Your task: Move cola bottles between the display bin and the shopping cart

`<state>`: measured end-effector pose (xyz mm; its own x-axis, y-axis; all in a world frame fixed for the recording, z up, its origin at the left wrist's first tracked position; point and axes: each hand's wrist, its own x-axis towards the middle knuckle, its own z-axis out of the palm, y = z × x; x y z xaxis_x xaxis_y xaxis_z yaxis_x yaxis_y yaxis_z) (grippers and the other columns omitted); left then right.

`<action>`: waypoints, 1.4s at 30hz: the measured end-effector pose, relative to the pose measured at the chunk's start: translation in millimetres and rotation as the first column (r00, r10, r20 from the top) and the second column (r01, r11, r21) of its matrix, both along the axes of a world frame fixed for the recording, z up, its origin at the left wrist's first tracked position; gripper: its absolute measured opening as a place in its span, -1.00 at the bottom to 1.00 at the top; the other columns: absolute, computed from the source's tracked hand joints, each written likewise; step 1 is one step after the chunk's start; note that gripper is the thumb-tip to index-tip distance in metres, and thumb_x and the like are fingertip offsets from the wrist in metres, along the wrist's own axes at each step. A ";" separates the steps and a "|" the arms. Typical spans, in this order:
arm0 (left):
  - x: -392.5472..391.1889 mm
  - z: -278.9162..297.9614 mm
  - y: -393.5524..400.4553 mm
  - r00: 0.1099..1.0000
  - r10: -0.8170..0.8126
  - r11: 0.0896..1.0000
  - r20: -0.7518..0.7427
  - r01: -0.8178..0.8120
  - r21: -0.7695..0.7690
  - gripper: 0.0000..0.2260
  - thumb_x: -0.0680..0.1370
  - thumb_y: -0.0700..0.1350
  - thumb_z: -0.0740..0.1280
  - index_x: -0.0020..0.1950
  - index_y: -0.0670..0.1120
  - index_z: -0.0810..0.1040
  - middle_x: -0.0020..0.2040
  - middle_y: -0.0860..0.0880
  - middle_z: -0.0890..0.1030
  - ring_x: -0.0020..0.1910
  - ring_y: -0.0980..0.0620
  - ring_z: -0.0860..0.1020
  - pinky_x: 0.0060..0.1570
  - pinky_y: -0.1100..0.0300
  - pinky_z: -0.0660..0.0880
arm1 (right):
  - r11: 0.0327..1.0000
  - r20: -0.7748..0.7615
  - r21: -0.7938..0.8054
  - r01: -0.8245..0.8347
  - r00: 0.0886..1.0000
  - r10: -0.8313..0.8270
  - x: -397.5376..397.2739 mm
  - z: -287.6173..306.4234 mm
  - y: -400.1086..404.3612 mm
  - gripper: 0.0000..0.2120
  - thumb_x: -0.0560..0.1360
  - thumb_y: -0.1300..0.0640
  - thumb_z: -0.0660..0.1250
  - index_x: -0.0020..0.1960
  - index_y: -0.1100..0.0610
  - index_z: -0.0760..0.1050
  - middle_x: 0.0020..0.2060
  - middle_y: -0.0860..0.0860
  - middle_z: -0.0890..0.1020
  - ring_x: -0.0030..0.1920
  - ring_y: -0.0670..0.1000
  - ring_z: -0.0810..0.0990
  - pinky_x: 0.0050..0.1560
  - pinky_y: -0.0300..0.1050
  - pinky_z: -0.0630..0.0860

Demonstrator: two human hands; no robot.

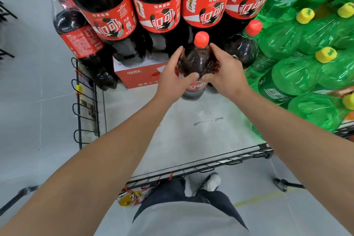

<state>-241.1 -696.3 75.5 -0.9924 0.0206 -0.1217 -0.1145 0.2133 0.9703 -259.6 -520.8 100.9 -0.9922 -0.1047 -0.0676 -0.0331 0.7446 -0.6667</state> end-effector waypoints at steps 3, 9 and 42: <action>0.1 -0.8 4.2 1.000 0.010 1.000 -0.007 -0.010 -0.019 -0.15 0.33 0.08 0.50 0.58 0.01 0.27 0.49 0.07 0.42 0.46 0.10 0.40 0.42 -0.03 0.41 | 0.998 -0.050 0.053 0.024 0.999 -0.022 5.0 -3.9 2.3 -0.15 0.35 0.22 0.59 0.58 0.14 0.33 0.44 0.09 0.53 0.46 0.08 0.46 0.42 -0.27 0.31; 1.2 1.9 13.4 0.999 0.034 0.998 0.005 -0.034 -0.061 -0.22 0.42 -0.02 0.49 0.59 0.01 0.25 0.51 0.07 0.40 0.47 0.12 0.37 0.44 0.01 0.38 | 0.996 -0.078 0.043 0.078 0.994 -0.075 13.2 2.3 1.5 -0.21 0.40 0.28 0.53 0.58 0.17 0.33 0.47 0.11 0.49 0.48 0.09 0.43 0.48 -0.17 0.29; 228.6 35.0 85.3 0.925 -0.380 0.404 -0.017 0.149 -0.902 -0.33 0.58 0.13 0.34 0.60 -0.11 0.23 0.58 -0.20 0.24 0.53 -0.21 0.26 0.48 -0.06 0.24 | 0.716 0.106 0.640 -0.278 0.955 0.276 254.9 36.0 134.8 -0.18 0.59 -0.22 0.31 0.68 0.05 0.01 0.66 0.07 0.07 0.66 0.20 -0.07 0.64 0.18 -0.08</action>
<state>-12.5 -611.1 110.6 -0.9573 0.2839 -0.0541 0.2651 0.9371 0.2271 -4.7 -386.0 136.9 -0.9255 -0.3058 -0.2233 -0.3062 0.9514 -0.0340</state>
